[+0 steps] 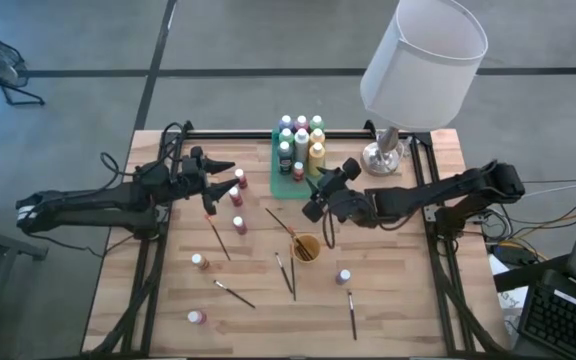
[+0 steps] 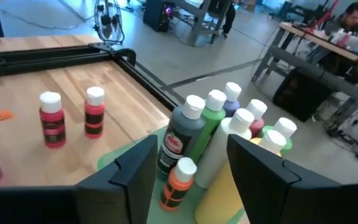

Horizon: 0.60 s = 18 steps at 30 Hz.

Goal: Pick & Place Paint Supplies
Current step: Put the small purple paint bottle into the green bin

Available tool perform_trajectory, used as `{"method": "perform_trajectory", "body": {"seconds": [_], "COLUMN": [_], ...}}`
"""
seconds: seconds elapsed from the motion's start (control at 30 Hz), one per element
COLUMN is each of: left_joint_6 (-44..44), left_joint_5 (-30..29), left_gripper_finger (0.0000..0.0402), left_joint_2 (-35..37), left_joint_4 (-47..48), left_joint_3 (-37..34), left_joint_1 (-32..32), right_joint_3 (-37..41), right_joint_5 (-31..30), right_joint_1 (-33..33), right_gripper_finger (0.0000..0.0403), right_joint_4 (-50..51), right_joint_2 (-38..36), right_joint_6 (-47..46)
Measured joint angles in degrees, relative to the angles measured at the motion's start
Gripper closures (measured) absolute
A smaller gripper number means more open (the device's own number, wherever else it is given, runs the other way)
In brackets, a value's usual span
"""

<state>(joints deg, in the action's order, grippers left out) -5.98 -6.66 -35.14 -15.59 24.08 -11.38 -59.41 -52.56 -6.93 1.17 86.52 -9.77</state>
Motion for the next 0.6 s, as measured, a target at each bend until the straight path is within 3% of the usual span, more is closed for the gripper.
{"method": "perform_trajectory", "body": {"seconds": [0.13, 0.4, 0.5, 0.6], "left_joint_6": [0.0, 0.0, 0.0, 0.0], "left_joint_5": [0.0, 0.0, 0.0, 0.0], "left_gripper_finger": [0.0154, 0.0154, 0.0154, 0.0154], "left_joint_2": [0.0, 0.0, 0.0, 0.0], "left_joint_4": [0.1, 0.2, 0.2, 0.2], "left_joint_3": [0.0, 0.0, 0.0, 0.0], "left_joint_1": [0.0, 0.0, 0.0, 0.0], "right_joint_3": [0.1, 0.2, -0.2, -0.3], "right_joint_5": [3.4, 32.3, 34.4, 31.4], "right_joint_1": [0.1, -1.5, -2.6, -2.9], "right_gripper_finger": [0.0222, 0.0239, 0.0248, 0.0258], "right_joint_4": [0.2, 0.4, 1.9, 4.7], "right_joint_2": [-0.1, -1.4, -1.5, -1.8], "right_joint_6": [-0.3, 4.9, 4.1, 4.1]}}
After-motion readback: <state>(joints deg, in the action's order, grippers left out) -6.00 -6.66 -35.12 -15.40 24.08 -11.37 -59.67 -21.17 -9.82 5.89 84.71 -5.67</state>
